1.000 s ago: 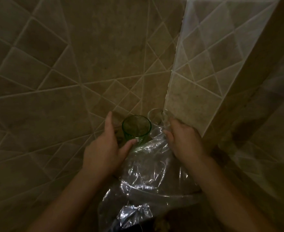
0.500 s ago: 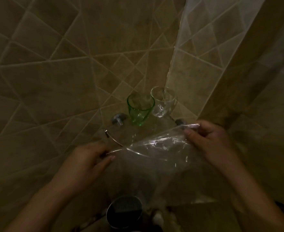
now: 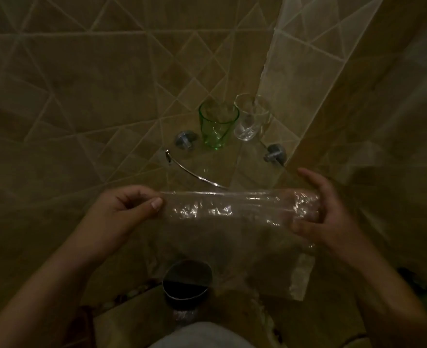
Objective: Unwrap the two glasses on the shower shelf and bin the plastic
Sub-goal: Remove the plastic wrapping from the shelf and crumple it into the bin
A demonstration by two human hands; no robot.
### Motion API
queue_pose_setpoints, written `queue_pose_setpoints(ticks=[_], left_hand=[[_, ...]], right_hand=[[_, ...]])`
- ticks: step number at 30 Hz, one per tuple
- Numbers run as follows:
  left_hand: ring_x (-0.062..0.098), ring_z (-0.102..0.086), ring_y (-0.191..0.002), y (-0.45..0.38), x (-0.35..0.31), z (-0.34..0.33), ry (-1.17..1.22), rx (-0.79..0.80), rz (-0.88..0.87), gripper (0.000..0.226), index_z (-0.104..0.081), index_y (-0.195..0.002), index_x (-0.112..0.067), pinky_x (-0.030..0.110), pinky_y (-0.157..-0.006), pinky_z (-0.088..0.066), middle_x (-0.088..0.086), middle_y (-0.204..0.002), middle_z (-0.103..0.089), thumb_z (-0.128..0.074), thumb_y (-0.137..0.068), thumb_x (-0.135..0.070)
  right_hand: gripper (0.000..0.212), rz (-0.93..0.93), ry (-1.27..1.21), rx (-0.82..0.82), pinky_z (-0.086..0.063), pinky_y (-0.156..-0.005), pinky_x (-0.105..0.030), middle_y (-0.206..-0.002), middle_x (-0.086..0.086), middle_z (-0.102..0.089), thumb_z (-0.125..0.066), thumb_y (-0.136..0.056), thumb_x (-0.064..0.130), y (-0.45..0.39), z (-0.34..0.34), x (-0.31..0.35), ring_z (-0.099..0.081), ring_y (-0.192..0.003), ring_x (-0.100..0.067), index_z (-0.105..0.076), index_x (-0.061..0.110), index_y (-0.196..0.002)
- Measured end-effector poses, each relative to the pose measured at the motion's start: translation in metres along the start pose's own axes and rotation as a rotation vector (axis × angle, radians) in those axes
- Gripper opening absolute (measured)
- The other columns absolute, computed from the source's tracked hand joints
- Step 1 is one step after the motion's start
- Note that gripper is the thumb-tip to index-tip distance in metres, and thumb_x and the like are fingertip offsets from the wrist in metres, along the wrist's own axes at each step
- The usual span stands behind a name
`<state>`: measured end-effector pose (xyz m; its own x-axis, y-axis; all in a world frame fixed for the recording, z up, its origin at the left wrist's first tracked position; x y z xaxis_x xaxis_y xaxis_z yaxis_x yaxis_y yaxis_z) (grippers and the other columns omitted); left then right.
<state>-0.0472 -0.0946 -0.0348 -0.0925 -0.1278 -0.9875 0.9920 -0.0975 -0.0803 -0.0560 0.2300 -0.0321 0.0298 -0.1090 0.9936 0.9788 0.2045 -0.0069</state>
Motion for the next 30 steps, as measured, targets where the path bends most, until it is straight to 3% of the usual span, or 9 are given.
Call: queue_pose_setpoints(ticks=[4,8,12,15,18,20,22,26,30], left_hand=[[0.002,-0.059,-0.060,0.022,-0.009,0.001,0.016,-0.138,-0.038,0.012,-0.072,-0.076,-0.021,0.012,-0.056,-0.047,-0.006,-0.064,-0.069,-0.061,-0.080,-0.025],[0.003,-0.060,-0.057,0.047,-0.007,-0.011,0.002,-0.161,-0.007,0.010,-0.073,-0.078,-0.023,0.015,-0.054,-0.050,-0.007,-0.062,-0.070,-0.064,-0.080,-0.026],[0.005,-0.062,-0.061,0.054,-0.018,-0.026,-0.281,-0.084,-0.007,0.008,-0.071,-0.079,-0.024,0.024,-0.059,-0.050,0.000,-0.069,-0.071,-0.069,-0.082,-0.031],[0.003,-0.059,-0.061,0.050,-0.037,-0.052,-0.407,0.120,-0.062,0.011,-0.070,-0.080,-0.022,0.020,-0.058,-0.046,0.000,-0.068,-0.068,-0.066,-0.084,-0.031],[0.007,-0.064,-0.065,0.047,-0.054,-0.067,-0.420,0.214,-0.062,0.012,-0.070,-0.087,-0.018,0.023,-0.062,-0.052,0.000,-0.074,-0.070,-0.065,-0.084,-0.029],[0.009,-0.067,-0.071,0.044,-0.063,-0.058,-0.507,0.138,-0.098,0.020,-0.067,-0.101,-0.021,0.024,-0.065,-0.055,-0.003,-0.081,-0.071,-0.066,-0.084,-0.031],[0.003,-0.065,-0.090,0.047,-0.067,-0.029,-0.581,-0.106,-0.147,0.051,-0.055,-0.122,-0.029,0.023,-0.074,-0.053,-0.007,-0.099,-0.067,-0.066,-0.078,-0.051],[0.009,-0.043,-0.125,0.085,-0.020,0.014,-0.182,-0.445,0.021,0.107,-0.021,-0.143,-0.038,0.028,-0.094,-0.042,-0.003,-0.145,-0.039,-0.074,-0.056,-0.069],[0.017,-0.049,-0.124,0.129,0.067,-0.040,0.339,-0.123,0.439,0.130,-0.015,-0.148,-0.037,0.041,-0.101,-0.040,-0.005,-0.146,-0.042,-0.089,-0.042,-0.056]], right_hand=[[0.057,0.027,-0.032,-0.023,-0.054,-0.053,-0.019,-0.066,0.002,-0.071,-0.072,-0.063,0.013,0.009,0.006,0.005,-0.067,-0.060,-0.009,-0.060,0.021,-0.118],[0.023,0.005,-0.066,-0.100,-0.049,-0.058,-0.026,-0.066,0.000,-0.069,-0.067,-0.069,0.025,0.027,0.017,-0.013,-0.060,-0.059,-0.008,-0.070,0.034,-0.090],[0.053,0.076,0.038,-0.050,-0.052,-0.080,-0.022,-0.123,0.001,-0.060,-0.072,-0.070,0.045,0.039,0.010,-0.002,-0.061,-0.104,-0.005,-0.053,0.038,-0.119],[0.072,0.083,0.498,0.252,-0.046,-0.089,-0.019,-0.127,0.021,-0.053,-0.073,-0.054,0.066,0.036,-0.034,0.014,-0.052,-0.112,0.007,-0.042,0.059,-0.119],[0.049,-0.003,0.530,0.504,-0.054,-0.086,-0.029,-0.108,0.012,-0.068,-0.078,-0.071,0.040,0.041,-0.083,0.003,-0.064,-0.097,-0.001,-0.058,0.038,-0.116],[0.018,0.049,0.422,0.454,-0.057,-0.067,-0.026,-0.082,0.008,-0.074,-0.070,-0.083,0.012,0.041,-0.096,0.004,-0.070,-0.075,-0.004,-0.068,0.027,-0.094],[0.026,0.057,0.267,0.335,-0.049,-0.054,-0.016,-0.066,0.011,-0.072,-0.064,-0.085,0.001,0.042,-0.093,0.002,-0.065,-0.059,0.000,-0.069,0.026,-0.081],[0.027,0.002,-0.161,0.141,-0.048,-0.047,-0.017,-0.060,0.001,-0.071,-0.059,-0.086,-0.003,0.051,-0.084,-0.011,-0.063,-0.051,-0.006,-0.073,0.019,-0.081],[0.015,-0.081,-0.418,0.109,-0.052,-0.049,-0.022,-0.063,-0.001,-0.072,-0.064,-0.075,0.008,0.061,-0.100,-0.029,-0.065,-0.054,-0.011,-0.074,0.020,-0.077]])
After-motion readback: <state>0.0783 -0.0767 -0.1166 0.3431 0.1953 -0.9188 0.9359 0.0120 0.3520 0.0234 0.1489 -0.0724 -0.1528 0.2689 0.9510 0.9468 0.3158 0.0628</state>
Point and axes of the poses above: each hand's wrist, its own y-axis away from the middle knuckle, its own z-axis out of the back of the hand, x = y × z, the point moved 8 cm from there along -y, towards the middle knuckle
